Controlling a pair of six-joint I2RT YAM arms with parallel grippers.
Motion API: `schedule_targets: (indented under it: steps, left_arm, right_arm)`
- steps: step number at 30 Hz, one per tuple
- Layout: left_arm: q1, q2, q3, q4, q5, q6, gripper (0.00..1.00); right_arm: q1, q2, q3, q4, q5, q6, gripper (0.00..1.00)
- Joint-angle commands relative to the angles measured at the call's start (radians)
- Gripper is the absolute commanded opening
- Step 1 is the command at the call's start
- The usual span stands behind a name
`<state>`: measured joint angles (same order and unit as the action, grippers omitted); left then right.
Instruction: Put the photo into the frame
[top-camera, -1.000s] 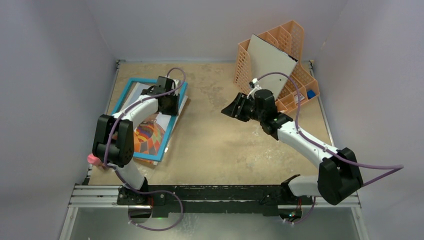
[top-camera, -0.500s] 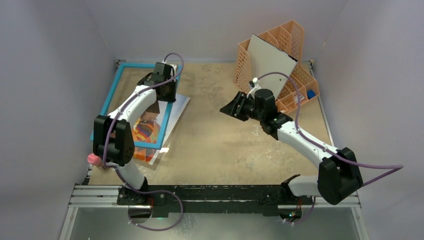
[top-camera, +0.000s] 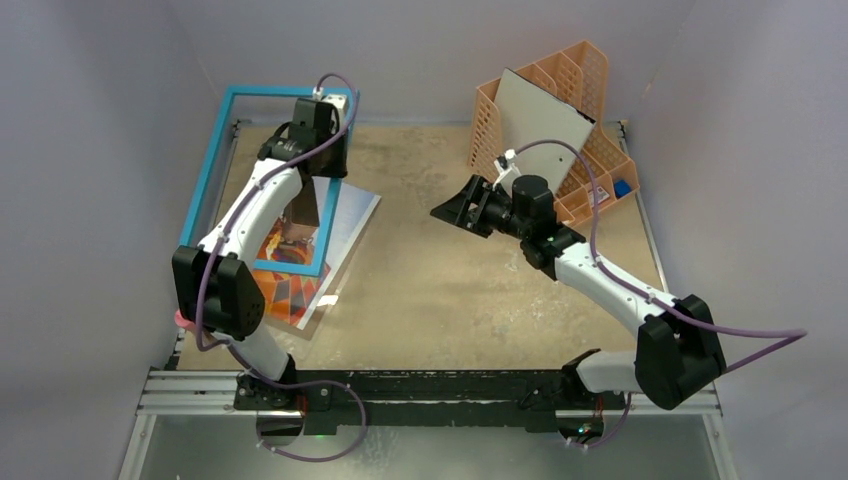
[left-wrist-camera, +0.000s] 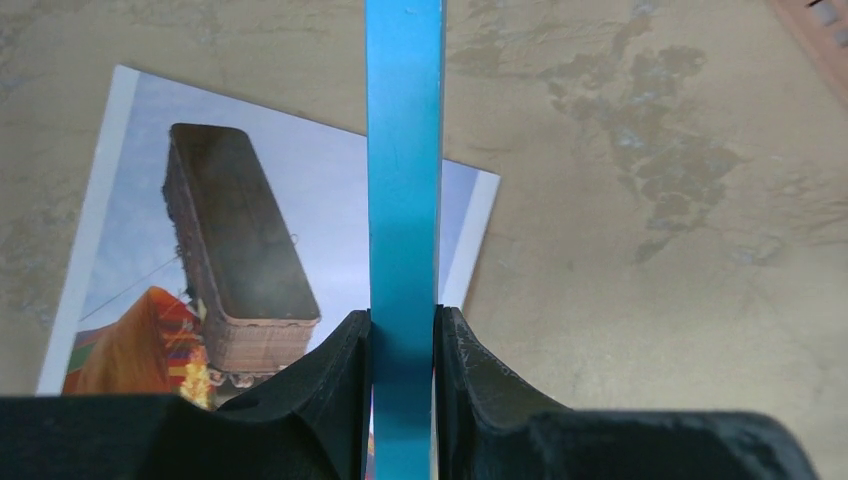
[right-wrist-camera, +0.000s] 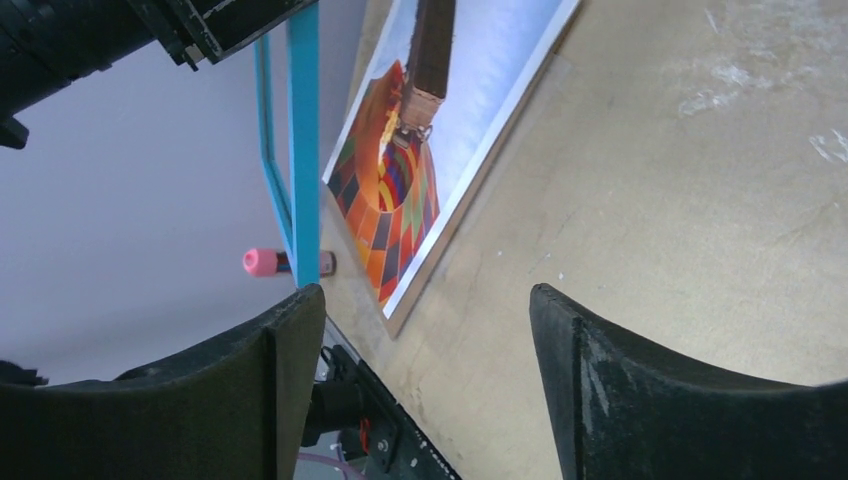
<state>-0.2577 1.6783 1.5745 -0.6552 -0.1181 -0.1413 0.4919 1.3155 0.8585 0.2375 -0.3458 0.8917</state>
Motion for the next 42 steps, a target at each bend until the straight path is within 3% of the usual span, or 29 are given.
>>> schedule_targets:
  steps: [1, 5, 11, 18, 22, 25, 30, 42]
  left_arm:
    - [0.000, -0.082, 0.096, 0.001, 0.105, -0.048, 0.00]
    - [0.000, -0.106, 0.132, 0.014, 0.261, -0.151, 0.00]
    - [-0.002, -0.157, 0.155, 0.111, 0.461, -0.351, 0.00]
    - [-0.002, -0.198, 0.110, 0.399, 0.714, -0.601, 0.00]
    - [-0.002, -0.224, 0.020, 0.621, 0.802, -0.830, 0.00]
    - [-0.002, -0.239, -0.031, 0.764, 0.835, -0.949, 0.00]
    - [-0.002, -0.250, -0.050, 0.825, 0.847, -1.036, 0.00]
    - [-0.003, -0.314, -0.197, 0.990, 0.793, -1.167, 0.00]
  right_arm:
    - [0.004, -0.030, -0.008, 0.157, -0.085, 0.013, 0.81]
    - [0.012, -0.038, -0.011, 0.291, -0.142, 0.033, 0.88]
    - [0.029, -0.009, 0.007, 0.448, -0.211, 0.101, 0.90]
    - [0.074, 0.064, 0.088, 0.527, -0.267, 0.107, 0.93]
    - [0.091, 0.101, 0.108, 0.633, -0.291, 0.173, 0.93]
    - [0.093, 0.123, 0.121, 0.727, -0.327, 0.238, 0.93]
    - [0.093, 0.131, 0.137, 0.829, -0.345, 0.326, 0.91]
    - [0.096, 0.201, 0.227, 0.831, -0.337, 0.435, 0.78]
